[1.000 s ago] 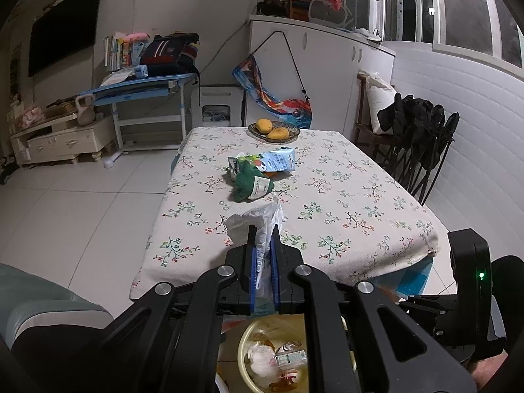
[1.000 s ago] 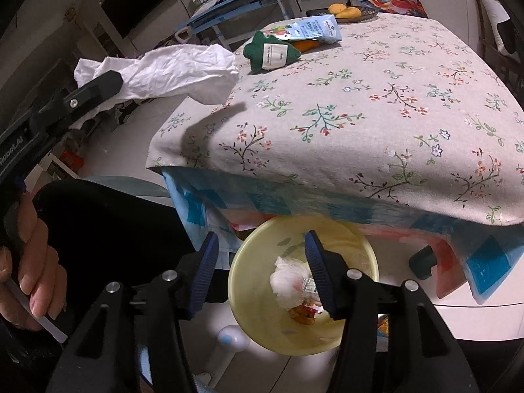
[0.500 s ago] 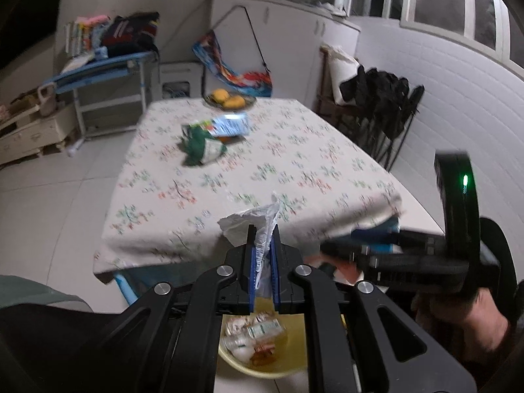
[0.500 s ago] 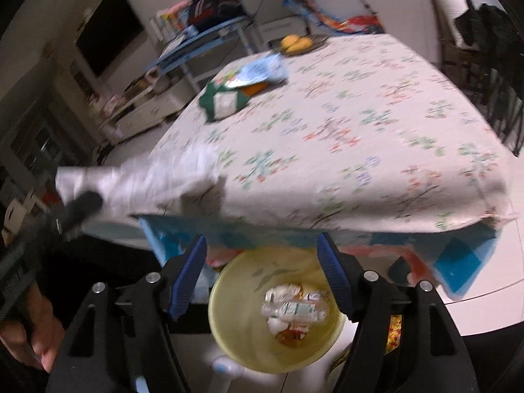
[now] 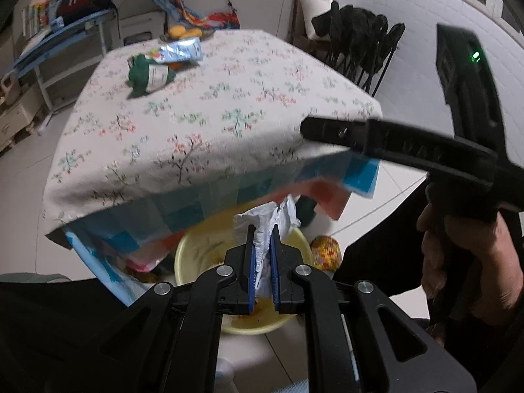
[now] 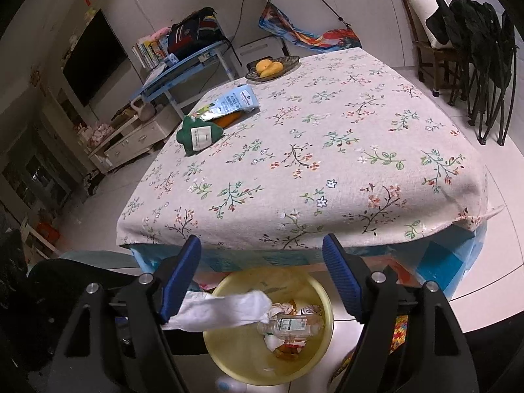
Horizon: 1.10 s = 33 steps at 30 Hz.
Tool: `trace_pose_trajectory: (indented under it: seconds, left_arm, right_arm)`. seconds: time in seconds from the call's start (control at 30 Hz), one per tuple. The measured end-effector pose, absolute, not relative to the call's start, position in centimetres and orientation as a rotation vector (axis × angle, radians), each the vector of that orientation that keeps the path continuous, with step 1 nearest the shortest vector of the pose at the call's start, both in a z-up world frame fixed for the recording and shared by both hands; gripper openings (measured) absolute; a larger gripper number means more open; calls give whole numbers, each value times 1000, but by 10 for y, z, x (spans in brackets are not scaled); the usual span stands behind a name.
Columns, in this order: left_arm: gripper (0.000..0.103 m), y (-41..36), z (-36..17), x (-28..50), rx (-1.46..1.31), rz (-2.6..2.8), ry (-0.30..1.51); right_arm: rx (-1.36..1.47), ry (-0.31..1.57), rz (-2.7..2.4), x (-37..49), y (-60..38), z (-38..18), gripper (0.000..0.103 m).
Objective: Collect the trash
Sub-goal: 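Open the right gripper to drop the tissue into the basin while the left gripper holds the bag above it, then open the left gripper to drop the white plastic bag into the basin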
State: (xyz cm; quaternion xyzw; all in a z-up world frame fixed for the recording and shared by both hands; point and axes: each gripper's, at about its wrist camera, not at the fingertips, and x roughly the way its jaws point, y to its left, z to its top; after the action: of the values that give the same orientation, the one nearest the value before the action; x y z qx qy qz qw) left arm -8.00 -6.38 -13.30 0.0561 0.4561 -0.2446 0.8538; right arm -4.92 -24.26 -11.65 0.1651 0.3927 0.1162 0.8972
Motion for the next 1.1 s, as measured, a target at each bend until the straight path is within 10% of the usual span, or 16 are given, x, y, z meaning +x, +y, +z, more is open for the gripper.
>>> trace_pose_trajectory:
  seconds: [0.13,0.3,1.1]
  left_arm:
    - [12,-65,-140,-78,127,-509,997]
    - [50,-72,-141,-81,181,-478,989]
    - [78,-24,-99,-70,30,-189,739]
  right_arm:
    - [345,813,245,-50,-243,-116,74]
    - [346,812,243,-50,-244,-116,74]
    - [340,808,243,-50,-245,-116,77]
